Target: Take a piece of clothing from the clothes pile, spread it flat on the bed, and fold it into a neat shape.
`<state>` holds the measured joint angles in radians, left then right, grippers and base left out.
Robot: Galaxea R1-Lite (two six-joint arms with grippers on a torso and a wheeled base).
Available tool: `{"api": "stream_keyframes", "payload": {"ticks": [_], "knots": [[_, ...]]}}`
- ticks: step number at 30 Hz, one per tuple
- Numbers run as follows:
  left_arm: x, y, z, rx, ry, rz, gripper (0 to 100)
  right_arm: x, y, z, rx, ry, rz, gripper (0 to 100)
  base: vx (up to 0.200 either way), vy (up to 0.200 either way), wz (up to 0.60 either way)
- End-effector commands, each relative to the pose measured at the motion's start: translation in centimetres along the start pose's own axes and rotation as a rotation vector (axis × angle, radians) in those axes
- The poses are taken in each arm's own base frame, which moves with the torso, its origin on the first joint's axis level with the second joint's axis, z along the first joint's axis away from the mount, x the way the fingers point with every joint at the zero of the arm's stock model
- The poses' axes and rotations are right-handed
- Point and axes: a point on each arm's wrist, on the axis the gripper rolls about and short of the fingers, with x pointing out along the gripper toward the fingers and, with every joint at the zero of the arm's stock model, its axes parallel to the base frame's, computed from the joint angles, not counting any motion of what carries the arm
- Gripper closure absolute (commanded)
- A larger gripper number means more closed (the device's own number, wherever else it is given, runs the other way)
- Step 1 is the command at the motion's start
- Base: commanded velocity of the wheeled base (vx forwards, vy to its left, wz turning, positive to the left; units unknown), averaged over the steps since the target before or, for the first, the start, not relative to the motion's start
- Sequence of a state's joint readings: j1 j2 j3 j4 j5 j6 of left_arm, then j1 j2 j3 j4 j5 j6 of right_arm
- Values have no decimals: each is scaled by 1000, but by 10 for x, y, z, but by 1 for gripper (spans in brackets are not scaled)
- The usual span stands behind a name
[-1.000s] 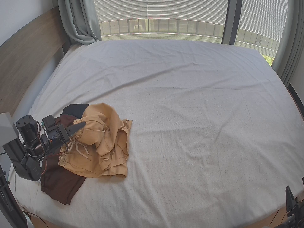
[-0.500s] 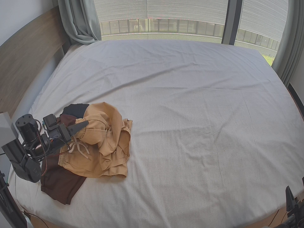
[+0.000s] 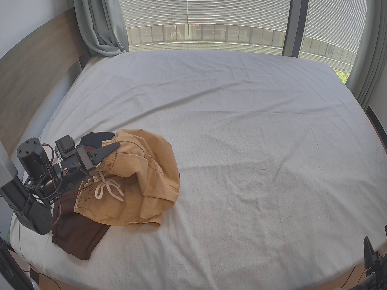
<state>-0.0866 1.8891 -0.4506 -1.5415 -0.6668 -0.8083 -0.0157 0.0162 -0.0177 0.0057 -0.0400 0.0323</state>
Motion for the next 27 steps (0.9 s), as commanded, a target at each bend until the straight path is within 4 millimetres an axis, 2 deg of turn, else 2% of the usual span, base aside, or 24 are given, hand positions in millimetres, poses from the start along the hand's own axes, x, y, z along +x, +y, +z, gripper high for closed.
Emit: {"api": "stream_keyframes", "payload": {"ticks": [1, 8, 16, 27], "knots": [[14, -13, -5, 8, -33, -9, 100, 0, 0, -4, 0, -1, 1, 0, 0, 0, 0], [24, -25, -10, -9, -45, -27, 100, 0, 0, -4, 0, -4, 1, 0, 0, 0, 0], [50, -54, -17, -66, -149, -44, 100, 0, 0, -4, 0, -6, 1, 0, 0, 0, 0], [62, -67, -25, -79, -159, -65, 100, 0, 0, -4, 0, -6, -1, 0, 0, 0, 0]]}}
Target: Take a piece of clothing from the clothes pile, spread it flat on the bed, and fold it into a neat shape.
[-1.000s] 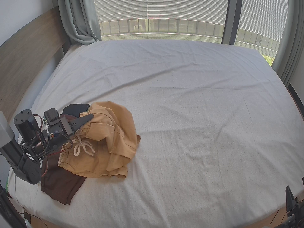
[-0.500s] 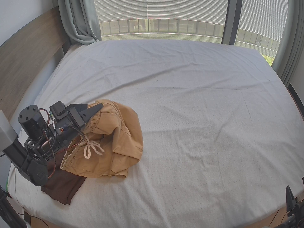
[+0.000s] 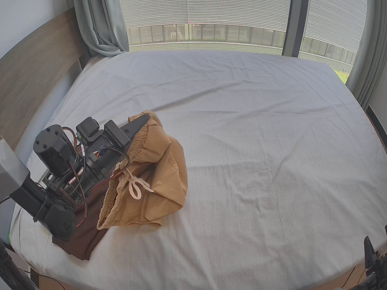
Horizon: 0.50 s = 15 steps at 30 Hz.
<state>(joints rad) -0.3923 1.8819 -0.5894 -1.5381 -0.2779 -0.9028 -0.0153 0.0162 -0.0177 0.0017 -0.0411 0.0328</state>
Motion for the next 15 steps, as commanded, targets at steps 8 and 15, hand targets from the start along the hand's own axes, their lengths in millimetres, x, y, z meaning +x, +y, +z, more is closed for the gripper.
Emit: {"api": "stream_keyframes", "payload": {"ticks": [8, 15], "knots": [[12, -15, -9, -52, -17, -29, 100, 0, 0, -4, 1, -2, 0, 0, 0, 0, 0], [13, -25, -12, -103, -15, -66, 100, 0, 0, -4, 0, -2, 0, 0, 0, 0, 0]]}}
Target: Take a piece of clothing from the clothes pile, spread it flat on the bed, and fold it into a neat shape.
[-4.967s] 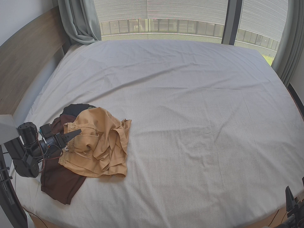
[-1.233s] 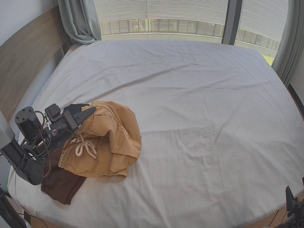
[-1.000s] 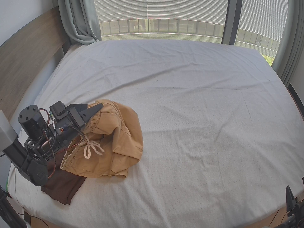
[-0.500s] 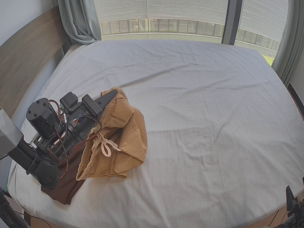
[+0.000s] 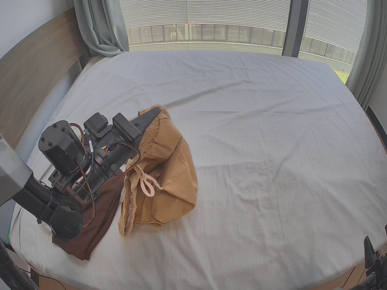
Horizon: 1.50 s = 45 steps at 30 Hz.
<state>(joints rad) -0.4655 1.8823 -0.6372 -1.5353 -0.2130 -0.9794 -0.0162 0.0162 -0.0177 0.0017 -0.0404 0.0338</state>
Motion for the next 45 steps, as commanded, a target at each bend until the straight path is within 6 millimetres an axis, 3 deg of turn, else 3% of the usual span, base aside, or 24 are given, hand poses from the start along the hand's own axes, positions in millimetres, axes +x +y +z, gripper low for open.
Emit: {"api": "stream_keyframes", "payload": {"ticks": [1, 31, 45], "knots": [[1, -8, -4, -26, 10, -26, 100, 0, 0, -4, -2, -2, 0, 0, 0, 0, 0], [33, -76, -61, -158, 84, -236, 100, 0, 0, -4, -2, -2, 0, 0, 0, 0, 0], [69, -119, -95, -212, 137, -261, 100, 0, 0, -4, -2, -2, 1, 0, 0, 0, 0]]}}
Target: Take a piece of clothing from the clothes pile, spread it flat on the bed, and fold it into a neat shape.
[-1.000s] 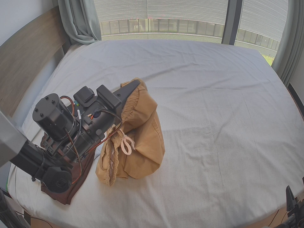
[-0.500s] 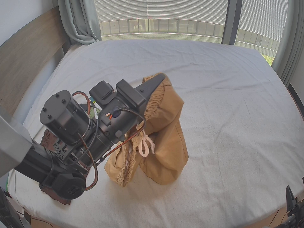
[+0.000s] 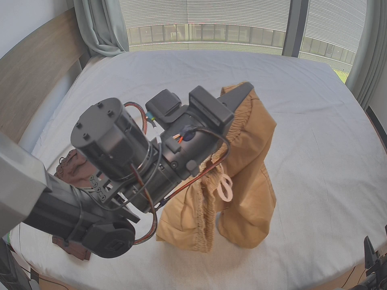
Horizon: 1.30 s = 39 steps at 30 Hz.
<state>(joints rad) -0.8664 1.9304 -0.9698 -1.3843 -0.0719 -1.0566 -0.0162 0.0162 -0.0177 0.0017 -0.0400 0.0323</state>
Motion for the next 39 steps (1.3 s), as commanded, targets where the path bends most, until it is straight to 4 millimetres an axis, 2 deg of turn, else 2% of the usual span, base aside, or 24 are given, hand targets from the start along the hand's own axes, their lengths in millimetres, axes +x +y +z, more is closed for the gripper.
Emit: {"api": "stream_keyframes", "payload": {"ticks": [1, 11, 14, 19, 21, 24, 26, 27, 28, 30, 31, 32, 37, 38, 39], "knots": [[19, -7, -14, -21, 12, -8, 100, 0, 0, -4, 0, -2, 1, 0, 0, 0, 0], [41, -24, -28, -122, 27, -31, 100, 0, 0, -4, 0, -2, 1, 0, 0, 0, 0], [49, -39, -24, -168, -8, -59, 100, 0, 0, -4, 0, -2, 1, 0, 0, 0, 0], [50, -50, -16, -228, -22, -65, 100, 0, 0, -4, 0, -2, 1, 0, 0, 0, 0], [46, -41, -14, -235, -40, -23, 100, 0, 0, -4, 0, -2, 1, 0, 0, 0, 0], [28, -10, -12, -210, -47, 88, 100, 0, 0, -4, 0, -2, 1, 0, 0, 0, 0], [23, -7, -11, -208, -47, 98, 100, 0, 0, -4, 0, -2, 1, 0, 0, 0, 0], [8, 1, -2, -196, -64, 118, 100, 0, 0, -4, 0, -2, 1, 0, 0, 0, 0], [2, 7, 2, -186, -73, 136, 100, 0, 0, -4, 0, -2, 1, 0, 0, 0, 0], [-2, 11, 4, -181, -76, 149, 100, 0, 0, -4, 0, -2, 1, 0, 0, 0, 0], [-17, 26, 16, -137, -83, 189, 100, 0, 0, -4, 0, -2, 1, 0, 0, 0, 0], [-24, 29, 24, -104, -93, 192, 100, 0, 0, -4, 0, -2, 1, 0, 0, 0, 0], [-50, 46, 35, -36, -81, 202, 100, 0, 0, -4, 0, -2, -1, 0, 0, 0, 0], [-50, 46, 35, -36, -81, 202, 100, 0, 0, -4, 0, -2, -1, 0, 0, 0, 0], [-59, 53, 42, -12, -91, 198, 100, 0, 0, -4, 0, -2, -1, 0, 0, 0, 0]]}}
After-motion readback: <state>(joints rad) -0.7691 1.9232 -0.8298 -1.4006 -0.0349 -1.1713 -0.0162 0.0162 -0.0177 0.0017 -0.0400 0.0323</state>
